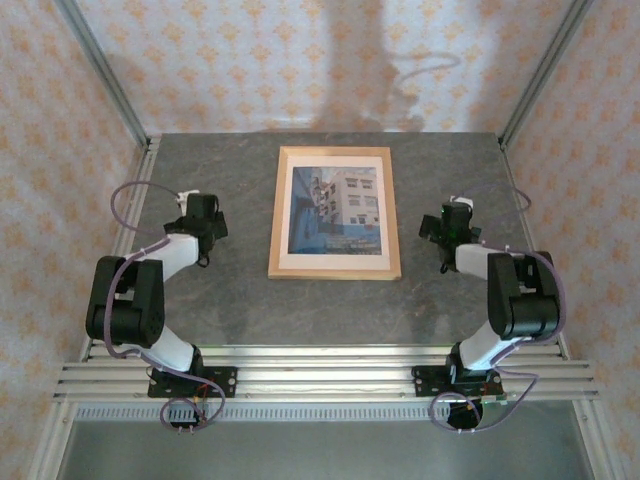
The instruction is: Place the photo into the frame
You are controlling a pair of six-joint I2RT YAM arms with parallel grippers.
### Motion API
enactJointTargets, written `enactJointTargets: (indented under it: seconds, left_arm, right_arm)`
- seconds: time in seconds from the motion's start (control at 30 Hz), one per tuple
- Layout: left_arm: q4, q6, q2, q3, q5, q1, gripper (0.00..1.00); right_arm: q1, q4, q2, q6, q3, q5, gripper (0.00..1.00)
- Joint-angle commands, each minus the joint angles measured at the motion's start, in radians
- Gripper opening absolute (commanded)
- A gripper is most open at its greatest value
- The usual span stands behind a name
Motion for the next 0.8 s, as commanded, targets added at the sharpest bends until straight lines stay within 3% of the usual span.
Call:
enactJointTargets:
  seconds: [0.0,0.13,0.23,0.3,0.47,0.53,0.6,0.67,0.77]
  left_arm:
    - [0.248,0.079,0.012,-0.035,-0.008,0.002,1.00]
    - [0.298,0.123,-0.003,-0.065,0.069,-0.008,1.00]
    - [0.462,0.154,-0.052,-0.178,0.065,-0.033,1.00]
    - [0.589,0.159,-0.076,-0.259,0.041,-0.041,1.00]
    - [0.932,0.182,-0.008,-0.399,0.024,-0.055,1.00]
    - [0.760,0.164,-0.054,-0.355,0.031,-0.056,1.00]
    - [0.874,0.185,-0.019,-0.381,0.020,-0.060,1.00]
    - [0.802,0.178,-0.040,-0.366,0.011,-0.065,1.00]
    - [0.855,0.185,-0.024,-0.377,0.007,-0.067,1.00]
  right_arm:
    - [-0.007,0.173,-0.058,-0.010,-0.052,0.035,1.00]
    - [-0.004,0.320,-0.087,-0.004,-0.153,0.050,1.00]
    - [0.006,0.564,-0.038,0.002,-0.253,0.105,1.00]
    - [0.008,0.459,-0.068,0.006,-0.225,0.110,1.00]
    - [0.019,0.502,-0.053,-0.006,-0.232,0.127,1.00]
    - [0.021,0.491,-0.057,-0.004,-0.232,0.130,1.00]
    - [0.021,0.485,-0.061,-0.005,-0.231,0.129,1.00]
    - [0.021,0.493,-0.058,-0.004,-0.233,0.129,1.00]
    - [0.021,0.485,-0.057,-0.013,-0.228,0.111,1.00]
